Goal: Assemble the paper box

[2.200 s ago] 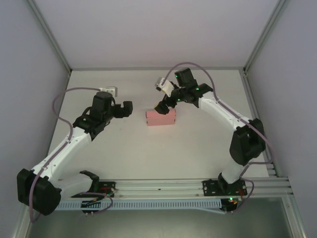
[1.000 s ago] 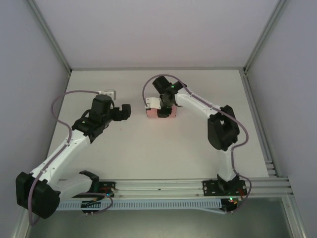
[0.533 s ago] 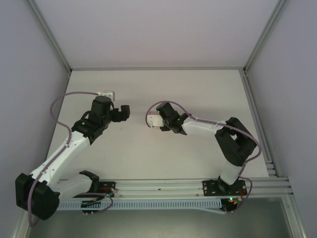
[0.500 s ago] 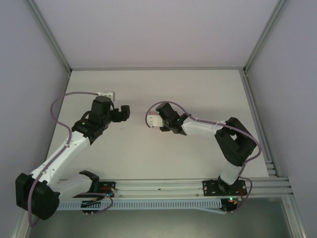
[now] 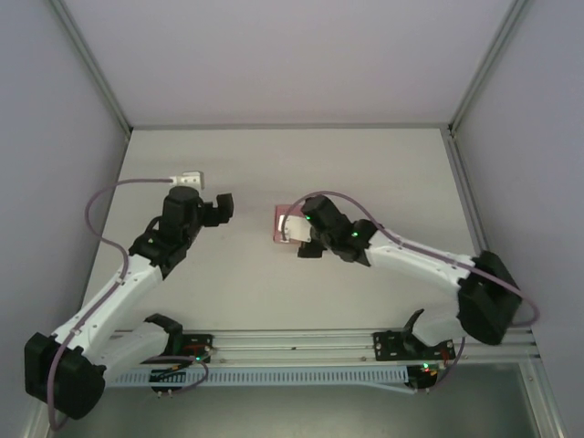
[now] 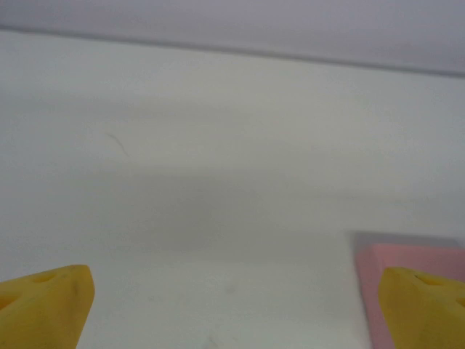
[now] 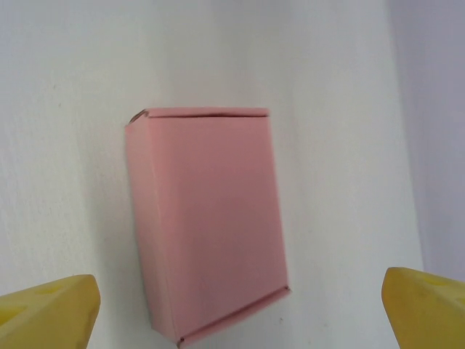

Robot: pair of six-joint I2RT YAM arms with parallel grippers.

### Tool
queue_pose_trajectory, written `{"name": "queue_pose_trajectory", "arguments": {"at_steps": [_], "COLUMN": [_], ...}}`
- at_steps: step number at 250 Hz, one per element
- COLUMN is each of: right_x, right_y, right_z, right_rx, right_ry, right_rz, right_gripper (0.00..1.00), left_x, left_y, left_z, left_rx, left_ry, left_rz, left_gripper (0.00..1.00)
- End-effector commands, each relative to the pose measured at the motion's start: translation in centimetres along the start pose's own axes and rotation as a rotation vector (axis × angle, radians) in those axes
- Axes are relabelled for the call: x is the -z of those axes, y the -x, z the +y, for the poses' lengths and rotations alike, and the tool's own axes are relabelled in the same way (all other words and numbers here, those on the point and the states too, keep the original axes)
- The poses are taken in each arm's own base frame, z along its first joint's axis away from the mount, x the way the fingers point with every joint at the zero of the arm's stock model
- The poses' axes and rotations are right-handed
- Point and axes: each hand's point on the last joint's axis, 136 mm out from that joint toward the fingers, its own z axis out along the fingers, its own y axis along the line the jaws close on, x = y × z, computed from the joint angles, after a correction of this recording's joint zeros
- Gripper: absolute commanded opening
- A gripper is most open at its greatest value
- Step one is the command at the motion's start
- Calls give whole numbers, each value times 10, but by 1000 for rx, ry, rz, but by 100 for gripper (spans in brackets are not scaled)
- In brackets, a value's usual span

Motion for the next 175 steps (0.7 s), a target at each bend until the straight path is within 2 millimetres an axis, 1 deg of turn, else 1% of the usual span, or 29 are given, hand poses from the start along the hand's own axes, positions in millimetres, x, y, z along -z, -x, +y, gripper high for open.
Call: {"name": "queue_pose_trajectory", "arguments": {"at_steps": [1, 11, 18, 28, 37, 38, 39, 46, 55, 73, 83, 94, 107, 124, 136, 142, 151, 158, 165, 175], "right_x": [29, 41, 48, 59, 66, 66, 67, 73, 77, 82, 82, 84, 79, 71, 62, 57, 51, 50, 46, 35], "right_y": [-6, -18, -30, -51, -73, -75, -78, -96, -121, -166, -188, -208, -220, -235, -249, -254, -262, -264, -264, -268], "right_z": [-39, -58, -72, -89, -101, -102, -103, -110, -113, -112, -108, -106, -98, -95, -94, -93, -95, -101, -102, -102], "right_rx": [-243, -361, -453, -579, -677, -687, -696, -765, -831, -952, -1009, -1070, -1085, -1100, -1123, -1138, -1158, -1169, -1154, -1164], "right_ry": [-154, -215, -265, -336, -395, -400, -408, -464, -531, -653, -701, -747, -749, -771, -785, -789, -798, -819, -814, -779], "right_rz": [-101, -138, -161, -192, -215, -218, -221, -236, -244, -255, -265, -286, -301, -277, -237, -227, -226, -252, -257, -239], "right_gripper": [100, 100, 100, 100, 100, 100, 100, 100, 100, 100, 100, 100, 100, 100, 100, 100, 100, 100, 100, 100], "left_x": [3, 2, 2, 0, -2, -3, -2, -5, -11, -24, -30, -34, -38, -46, -54, -56, -65, -67, -67, -65], "left_y": [16, 16, 17, 17, 17, 15, 16, 13, 8, -4, -11, -16, -21, -30, -39, -35, -38, -37, -35, -32], "left_z": [39, 46, 49, 56, 61, 62, 62, 69, 77, 89, 97, 106, 117, 126, 126, 126, 121, 117, 116, 117], "left_rx": [1, -9, -29, -48, -71, -76, -76, -87, -93, -100, -91, -72, -55, -58, -82, -96, -108, -134, -158, -164], "left_ry": [174, 189, 188, 198, 207, 211, 211, 227, 242, 238, 241, 254, 262, 248, 242, 243, 214, 191, 187, 195], "left_rz": [-178, -218, -244, -287, -320, -318, -325, -339, -341, -325, -314, -331, -353, -362, -347, -360, -306, -311, -329, -354], "left_gripper": [100, 100, 100, 100, 100, 100, 100, 100, 100, 100, 100, 100, 100, 100, 100, 100, 100, 100, 100, 100]}}
